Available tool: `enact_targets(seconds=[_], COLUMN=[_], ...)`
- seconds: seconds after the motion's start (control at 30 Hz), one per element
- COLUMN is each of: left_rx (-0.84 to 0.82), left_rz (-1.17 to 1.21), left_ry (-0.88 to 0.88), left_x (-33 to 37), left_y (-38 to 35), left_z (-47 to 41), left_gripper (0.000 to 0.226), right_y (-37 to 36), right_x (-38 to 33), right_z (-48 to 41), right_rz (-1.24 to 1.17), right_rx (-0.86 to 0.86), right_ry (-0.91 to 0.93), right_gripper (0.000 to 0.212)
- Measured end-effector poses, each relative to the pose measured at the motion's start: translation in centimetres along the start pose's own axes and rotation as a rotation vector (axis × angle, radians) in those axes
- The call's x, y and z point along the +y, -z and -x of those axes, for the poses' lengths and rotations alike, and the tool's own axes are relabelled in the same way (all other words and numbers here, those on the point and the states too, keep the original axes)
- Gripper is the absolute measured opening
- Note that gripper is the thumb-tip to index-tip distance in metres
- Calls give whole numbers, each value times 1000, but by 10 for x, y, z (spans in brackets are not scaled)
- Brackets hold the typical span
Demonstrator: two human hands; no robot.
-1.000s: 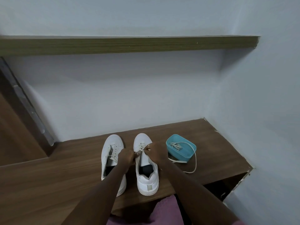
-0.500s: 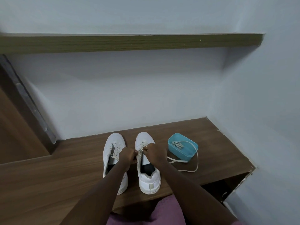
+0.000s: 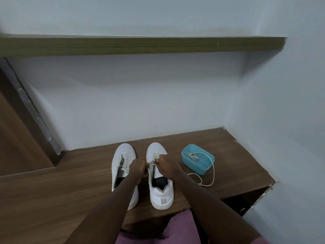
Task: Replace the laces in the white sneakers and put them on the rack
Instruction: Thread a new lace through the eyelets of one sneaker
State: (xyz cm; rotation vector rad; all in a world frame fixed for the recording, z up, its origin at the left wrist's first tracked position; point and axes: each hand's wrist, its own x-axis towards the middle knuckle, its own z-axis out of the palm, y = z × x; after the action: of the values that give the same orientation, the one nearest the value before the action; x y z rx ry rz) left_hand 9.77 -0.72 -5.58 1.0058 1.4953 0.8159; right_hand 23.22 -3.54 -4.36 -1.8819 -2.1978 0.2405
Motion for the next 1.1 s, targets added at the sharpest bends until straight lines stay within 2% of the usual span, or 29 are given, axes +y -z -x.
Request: enact_targets(seconds=[0.13,0.17,0.23,0.4,0.53,0.57,0.6,0.63,0.67,0.7,0.73,0.77,0.87,1.03,1.1], left_rx=[-85,-53,-21,-55,-43,-102,-231,-211,-175,-160,-13,64,104,291,417], left_rz=[35,102,76,114,225,300,191,1,4,168,243,157,155,592,616], left_ry=[64,66,61,110,70,125,115,-35,-66,87,77,52,149,117,81], left_x=[4,4,9,14,0,-8,-13,-23,-24,-19,-11,-10,-3,21,30], left_y=[-2,-1,0,4,6,6,8,6,4,1,-2,-4,-11,1,17], left_z=[0,2,14,17,6,-11,-25,-32,-34,-30,-23,-14,-7,6,6], left_gripper=[25,25,26,19,13,16,21,23,23,23,23,23,28,24,27], right_y=[1,1,1,6,7,7,6,6,6,6,6,6,6,3,2], right_x=[-3,-4,-4,-12,-19,-21,-22,-22,-21,-20,-18,-15,-7,6,7], right_z=[1,1,0,-2,-3,-2,-2,-1,-1,-1,0,0,6,15,18], right_rz=[67,84,113,175,180,177,177,190,211,224,229,235,249,47,-96], right_rx=[6,9,8,-48,-73,-72,-61,-34,2,30,42,40,37,86,64], right_ry=[24,25,21,24,36,40,43,45,44,38,28,16,-69,-294,-396], right_gripper=[28,28,28,27,27,27,26,26,26,26,26,28,42,56,60])
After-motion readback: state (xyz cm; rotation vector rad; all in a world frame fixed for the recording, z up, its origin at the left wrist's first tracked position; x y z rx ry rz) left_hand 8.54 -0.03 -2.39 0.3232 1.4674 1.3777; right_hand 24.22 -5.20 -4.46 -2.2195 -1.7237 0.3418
